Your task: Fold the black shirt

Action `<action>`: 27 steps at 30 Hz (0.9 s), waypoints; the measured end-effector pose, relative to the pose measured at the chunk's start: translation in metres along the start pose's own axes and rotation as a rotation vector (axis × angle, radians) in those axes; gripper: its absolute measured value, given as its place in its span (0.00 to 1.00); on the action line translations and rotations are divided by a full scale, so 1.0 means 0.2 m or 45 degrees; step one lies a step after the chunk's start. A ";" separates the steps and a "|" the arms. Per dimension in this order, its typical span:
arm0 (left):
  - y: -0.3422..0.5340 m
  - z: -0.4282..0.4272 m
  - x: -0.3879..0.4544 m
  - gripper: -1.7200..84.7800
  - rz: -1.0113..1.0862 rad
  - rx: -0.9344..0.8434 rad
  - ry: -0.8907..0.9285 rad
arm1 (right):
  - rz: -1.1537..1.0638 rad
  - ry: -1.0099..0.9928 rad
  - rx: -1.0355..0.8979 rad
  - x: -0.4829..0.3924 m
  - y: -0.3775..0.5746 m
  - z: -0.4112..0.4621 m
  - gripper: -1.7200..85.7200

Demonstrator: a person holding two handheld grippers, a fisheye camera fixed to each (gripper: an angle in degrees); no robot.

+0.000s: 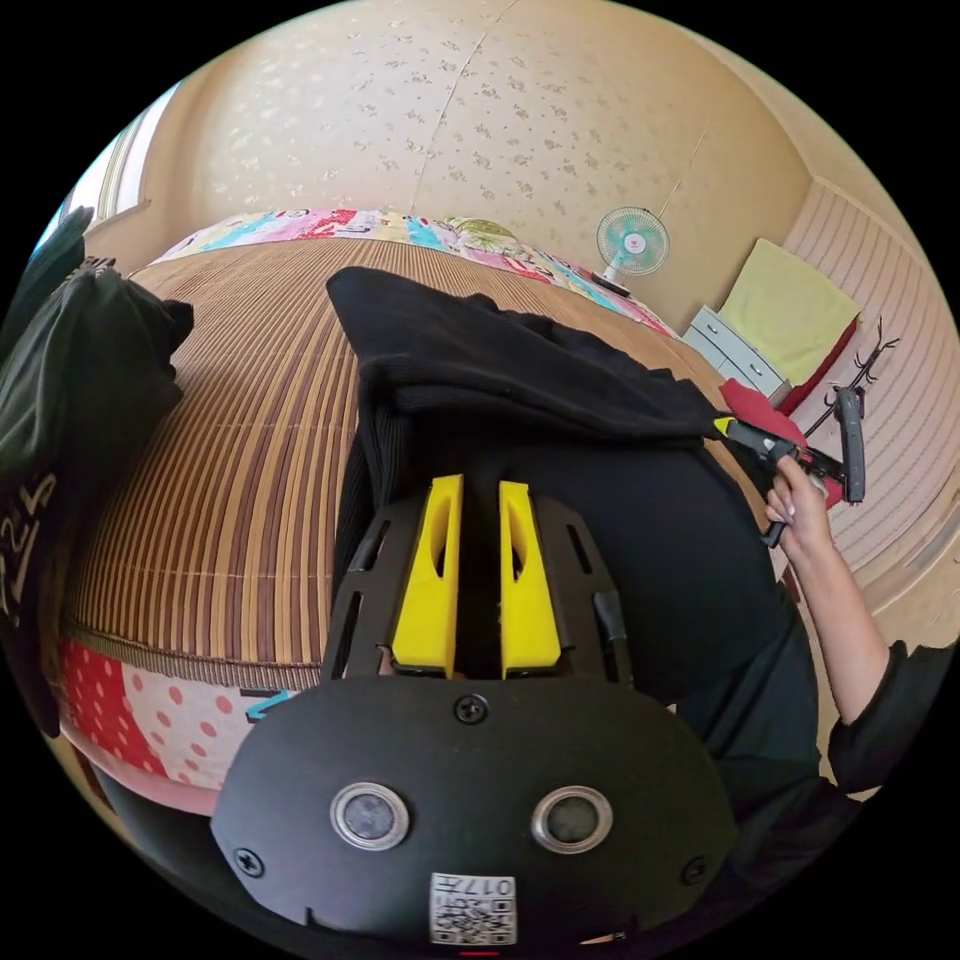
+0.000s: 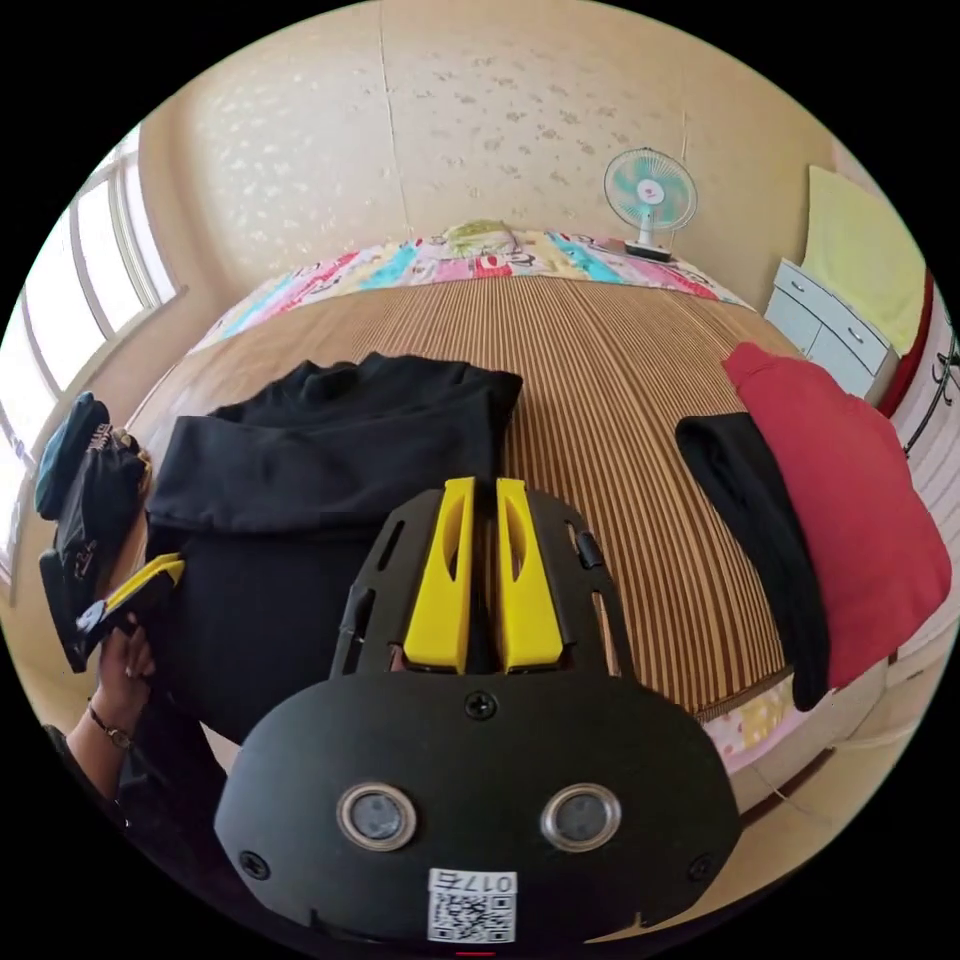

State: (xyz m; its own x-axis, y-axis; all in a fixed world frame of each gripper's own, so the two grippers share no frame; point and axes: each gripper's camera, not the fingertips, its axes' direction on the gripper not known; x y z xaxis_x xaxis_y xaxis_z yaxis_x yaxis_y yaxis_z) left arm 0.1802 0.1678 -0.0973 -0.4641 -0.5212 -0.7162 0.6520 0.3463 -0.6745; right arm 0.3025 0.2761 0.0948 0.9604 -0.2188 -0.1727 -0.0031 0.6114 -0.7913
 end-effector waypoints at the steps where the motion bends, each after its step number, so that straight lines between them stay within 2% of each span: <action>1: -0.01 -0.02 -0.02 0.10 -0.022 -0.020 0.009 | 0.010 -0.014 -0.017 0.00 0.02 -0.03 0.04; 4: -0.03 -0.14 -0.10 0.09 -0.142 -0.099 0.038 | -0.068 -0.211 -0.124 -0.06 0.16 -0.09 0.03; 6: 0.04 -0.35 -0.13 0.08 -0.201 0.105 -0.053 | -0.065 -0.298 -0.205 -0.08 0.28 -0.05 0.03; 8: 0.04 -0.42 -0.11 0.06 -0.166 0.146 -0.125 | 0.007 -0.288 -0.293 -0.09 0.37 0.02 0.03; 10: -0.02 -0.36 -0.10 0.02 -0.129 -0.015 -0.150 | -0.010 -0.259 -0.327 -0.15 0.45 0.05 0.03; 12: -0.10 -0.21 -0.05 0.01 -0.050 -0.264 -0.175 | -0.086 -0.088 -0.283 -0.28 0.56 0.08 0.02; 14: -0.13 -0.08 0.00 0.01 0.046 -0.398 -0.222 | -0.137 0.020 -0.324 -0.37 0.59 0.19 0.03; 20: -0.34 0.04 -0.04 0.01 0.135 -0.406 -0.281 | -0.256 0.192 -0.328 -0.52 0.49 0.43 0.03; 27: -0.70 0.17 -0.19 0.01 0.155 -0.442 -0.236 | -0.114 0.068 -0.280 -0.42 0.30 0.69 0.03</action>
State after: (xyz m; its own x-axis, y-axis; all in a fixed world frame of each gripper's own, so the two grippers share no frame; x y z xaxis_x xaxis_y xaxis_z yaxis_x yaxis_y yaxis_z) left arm 0.1261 0.1131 0.0304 -0.2594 -0.5807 -0.7717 0.4397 0.6404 -0.6297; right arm 0.2604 0.4355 0.1422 0.9435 -0.3081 -0.1220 0.0155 0.4088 -0.9125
